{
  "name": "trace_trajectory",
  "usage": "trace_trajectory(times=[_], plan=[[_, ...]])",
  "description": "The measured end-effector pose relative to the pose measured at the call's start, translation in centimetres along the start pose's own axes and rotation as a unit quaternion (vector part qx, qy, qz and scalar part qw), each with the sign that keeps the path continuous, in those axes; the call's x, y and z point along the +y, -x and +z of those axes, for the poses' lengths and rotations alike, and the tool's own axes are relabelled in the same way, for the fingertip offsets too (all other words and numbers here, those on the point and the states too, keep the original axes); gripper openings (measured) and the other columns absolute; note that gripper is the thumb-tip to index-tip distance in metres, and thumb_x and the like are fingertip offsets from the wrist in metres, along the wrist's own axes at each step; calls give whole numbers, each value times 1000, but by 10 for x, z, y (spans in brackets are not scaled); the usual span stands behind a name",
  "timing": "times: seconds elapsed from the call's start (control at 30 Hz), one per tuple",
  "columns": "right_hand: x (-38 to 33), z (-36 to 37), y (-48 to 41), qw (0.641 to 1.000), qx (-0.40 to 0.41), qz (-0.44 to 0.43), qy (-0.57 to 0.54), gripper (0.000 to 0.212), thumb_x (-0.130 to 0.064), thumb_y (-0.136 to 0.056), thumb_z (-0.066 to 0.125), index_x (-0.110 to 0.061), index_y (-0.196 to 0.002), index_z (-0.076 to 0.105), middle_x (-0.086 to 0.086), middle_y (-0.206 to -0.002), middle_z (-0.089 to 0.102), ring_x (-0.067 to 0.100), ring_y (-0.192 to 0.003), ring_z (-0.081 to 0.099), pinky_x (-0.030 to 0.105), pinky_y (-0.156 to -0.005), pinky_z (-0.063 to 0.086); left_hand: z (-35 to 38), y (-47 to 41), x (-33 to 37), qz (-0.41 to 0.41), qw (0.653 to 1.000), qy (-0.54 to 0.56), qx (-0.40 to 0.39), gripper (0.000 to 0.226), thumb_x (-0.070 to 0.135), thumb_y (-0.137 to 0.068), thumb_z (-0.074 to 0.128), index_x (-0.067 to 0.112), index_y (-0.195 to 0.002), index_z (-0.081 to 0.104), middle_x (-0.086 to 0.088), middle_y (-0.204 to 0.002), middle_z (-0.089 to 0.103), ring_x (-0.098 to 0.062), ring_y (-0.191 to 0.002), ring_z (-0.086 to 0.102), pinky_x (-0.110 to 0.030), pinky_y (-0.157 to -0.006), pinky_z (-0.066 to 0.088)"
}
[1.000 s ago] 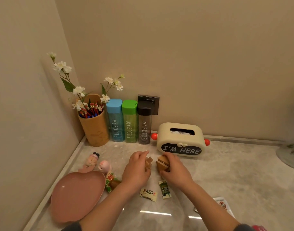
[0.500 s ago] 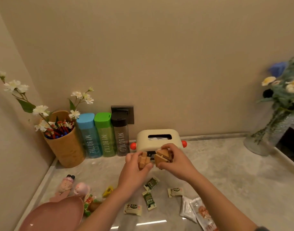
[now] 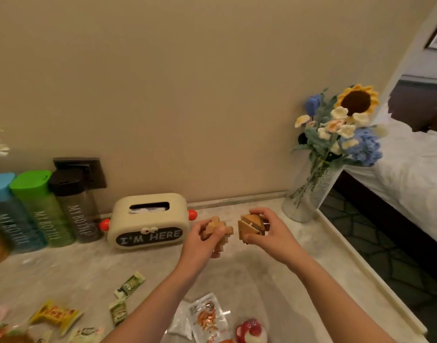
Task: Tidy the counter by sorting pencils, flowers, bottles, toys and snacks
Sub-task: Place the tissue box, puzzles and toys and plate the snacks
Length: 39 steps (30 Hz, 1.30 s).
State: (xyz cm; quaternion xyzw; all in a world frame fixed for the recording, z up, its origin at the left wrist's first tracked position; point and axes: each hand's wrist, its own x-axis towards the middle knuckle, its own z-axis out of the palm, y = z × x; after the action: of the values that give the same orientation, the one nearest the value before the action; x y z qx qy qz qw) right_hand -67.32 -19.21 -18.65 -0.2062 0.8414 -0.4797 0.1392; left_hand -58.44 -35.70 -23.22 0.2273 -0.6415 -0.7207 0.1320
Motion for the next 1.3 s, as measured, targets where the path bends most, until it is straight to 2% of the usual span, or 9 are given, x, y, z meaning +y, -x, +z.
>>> trace_trajectory(times=[0.33, 0.5, 0.6, 0.73, 0.8, 0.93, 1.1, 1.2, 1.3], plan=[[90, -63, -44, 999, -4, 27, -24, 58, -14, -74, 81, -26, -123, 53, -12, -101, 57, 3, -86, 60, 5, -61, 46, 99, -38, -20, -82, 996, -30, 37, 33, 37, -87, 67, 15, -112, 62, -5, -95, 71, -16, -80, 67, -31, -67, 58], [116, -64, -73, 999, -39, 38, -8, 60, -16, -72, 82, -24, -125, 54, -2, -109, 60, 9, -88, 61, 14, -68, 45, 118, -60, -30, -97, 991, -40, 81, 36, 35, -86, 69, 14, -114, 59, -5, -99, 69, -17, -82, 67, -25, -57, 56], [123, -58, -87, 997, -66, 30, 12, 63, -20, -72, 82, -24, -128, 54, -4, -111, 57, 7, -89, 58, 14, -71, 45, 119, -72, -38, -96, 986, -78, 113, 43, 34, -84, 71, 15, -119, 57, -5, -109, 66, -21, -91, 66, -32, -68, 58], [125, -42, -100, 995, -90, 28, 13, 65, -21, -71, 81, -25, -130, 53, -1, -118, 57, 16, -99, 59, 31, -88, 52, 106, -80, -43, -74, 972, -134, 178, 49, 32, -81, 72, 15, -124, 56, -4, -118, 60, -18, -101, 62, -40, -91, 53], [120, -30, -108, 995, -94, 15, 10, 65, -22, -70, 81, -26, -129, 54, -2, -119, 58, 15, -101, 60, 29, -88, 51, 96, -81, -41, -70, 965, -151, 204, 52, 32, -83, 71, 17, -129, 52, -8, -129, 53, -20, -107, 59, -41, -97, 49], [104, -2, -124, 994, -107, -24, 25, 65, -24, -70, 80, -27, -129, 54, -3, -120, 58, 13, -103, 58, 24, -86, 48, 78, -84, -36, -65, 947, -197, 247, 56, 33, -87, 67, 19, -136, 46, -8, -137, 42, -21, -113, 54, -31, -99, 43], [88, 28, -142, 991, -106, -67, 49, 67, -26, -71, 79, -23, -133, 53, -1, -125, 58, 16, -112, 57, 26, -91, 46, 69, -88, -28, -32, 936, -233, 263, 59, 11, -89, 60, 15, -143, 37, -8, -146, 33, -18, -121, 49, -20, -101, 33], [85, 36, -149, 994, -93, -51, 34, 71, -25, -73, 80, -21, -137, 50, 4, -133, 55, 19, -118, 55, 30, -100, 45, 74, -86, -26, -16, 939, -220, 266, 62, 3, -88, 57, 16, -144, 35, -8, -148, 24, -19, -126, 43, -23, -107, 32], [86, 40, -152, 995, -79, -46, 26, 77, -24, -73, 80, -19, -141, 45, 6, -138, 52, 20, -125, 50, 23, -99, 37, 77, -83, -28, -7, 945, -196, 263, 68, -3, -84, 56, 19, -145, 33, -3, -148, 16, -20, -124, 47, -32, -111, 35]])
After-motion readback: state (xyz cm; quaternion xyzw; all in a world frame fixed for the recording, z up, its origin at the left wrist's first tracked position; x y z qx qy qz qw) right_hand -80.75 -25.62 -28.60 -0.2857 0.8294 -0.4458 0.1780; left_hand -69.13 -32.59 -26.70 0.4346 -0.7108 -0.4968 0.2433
